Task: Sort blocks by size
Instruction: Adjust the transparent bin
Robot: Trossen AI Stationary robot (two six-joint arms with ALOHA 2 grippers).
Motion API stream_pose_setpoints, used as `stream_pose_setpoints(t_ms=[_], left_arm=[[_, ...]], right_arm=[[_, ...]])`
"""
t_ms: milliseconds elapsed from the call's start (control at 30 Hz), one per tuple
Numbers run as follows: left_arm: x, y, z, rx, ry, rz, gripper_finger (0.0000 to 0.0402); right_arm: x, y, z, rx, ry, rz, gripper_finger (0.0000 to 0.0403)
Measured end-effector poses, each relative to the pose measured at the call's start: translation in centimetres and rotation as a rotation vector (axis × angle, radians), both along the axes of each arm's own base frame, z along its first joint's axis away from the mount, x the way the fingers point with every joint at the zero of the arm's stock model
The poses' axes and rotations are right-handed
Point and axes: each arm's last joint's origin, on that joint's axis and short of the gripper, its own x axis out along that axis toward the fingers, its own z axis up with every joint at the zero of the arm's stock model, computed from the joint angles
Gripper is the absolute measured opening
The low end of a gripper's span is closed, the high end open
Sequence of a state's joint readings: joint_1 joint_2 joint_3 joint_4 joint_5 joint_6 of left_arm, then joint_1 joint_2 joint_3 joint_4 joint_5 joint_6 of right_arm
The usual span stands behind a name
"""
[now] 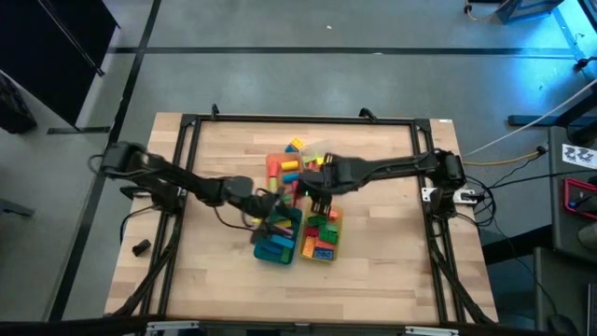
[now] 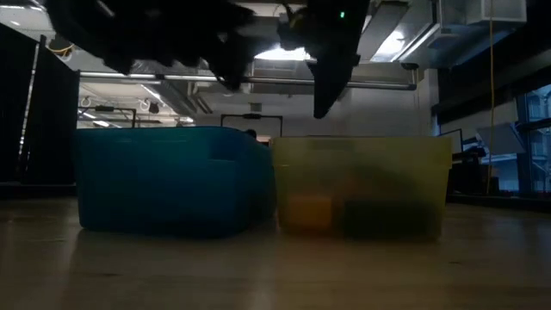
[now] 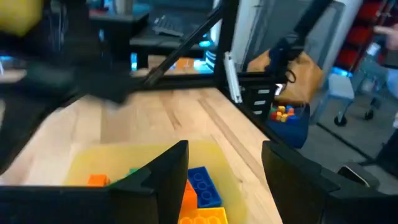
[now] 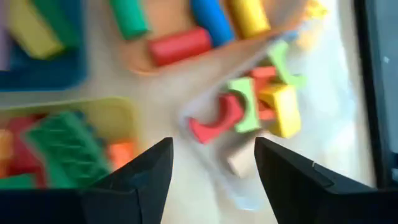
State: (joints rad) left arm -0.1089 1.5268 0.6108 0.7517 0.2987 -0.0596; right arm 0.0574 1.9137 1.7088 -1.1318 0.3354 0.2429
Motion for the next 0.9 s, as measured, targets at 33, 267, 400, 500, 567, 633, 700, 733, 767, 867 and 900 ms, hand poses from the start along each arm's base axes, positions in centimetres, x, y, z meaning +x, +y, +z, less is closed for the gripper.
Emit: stream_pose_setpoints(t_ms=[33,267,400,500,567,633,700,733,767,867,900], left_arm=[[-0.8,0.1,0.4,0.014,-0.016,-0.004,0.0194],[-7.4,1.5,0.8,0.026,-0.081,0.15,0.0194],[-11.0,2.2,0.0,0.021,-0.133,0.264,0.0194],[-13.1,2.5,-0.5,0.009,-0.182,0.306,0.0194],[-14.2,2.6,-0.6,-0.001,-0.224,0.32,0.0194],[-15.1,2.8,-0.8,-0.007,-0.257,0.331,0.0194],[-15.8,2.8,-0.8,-0.011,-0.286,0.342,0.0194],[-16.1,2.9,-0.9,-0.012,-0.29,0.345,0.0194],[-16.2,2.9,-0.9,-0.014,-0.293,0.35,0.0194],[-16.6,3.0,-0.8,-0.012,-0.283,0.358,0.0194],[-16.7,3.0,-0.9,-0.011,-0.279,0.358,0.0194]], right_arm=[[-0.1,-0.7,0.0,-0.006,0.011,-0.009,0.0225],[-0.3,-4.9,-0.1,-0.029,0.055,-0.023,0.0225],[-0.4,-6.3,-0.2,-0.028,0.06,-0.055,0.0225],[-0.3,-6.9,-0.9,-0.024,0.083,-0.07,0.0225],[0.0,-7.1,-1.4,-0.022,0.096,-0.073,0.0225],[0.0,-7.1,-1.9,-0.021,0.122,-0.071,0.0225],[0.2,-7.1,-2.3,-0.021,0.138,-0.051,0.0225],[0.2,-7.0,-2.5,-0.007,0.152,-0.043,0.0225],[0.2,-7.0,-2.7,0.0,0.162,-0.037,0.0225],[0.2,-6.9,-2.8,0.011,0.175,-0.024,0.0225],[0.2,-6.9,-2.8,0.01,0.178,-0.023,0.0225]])
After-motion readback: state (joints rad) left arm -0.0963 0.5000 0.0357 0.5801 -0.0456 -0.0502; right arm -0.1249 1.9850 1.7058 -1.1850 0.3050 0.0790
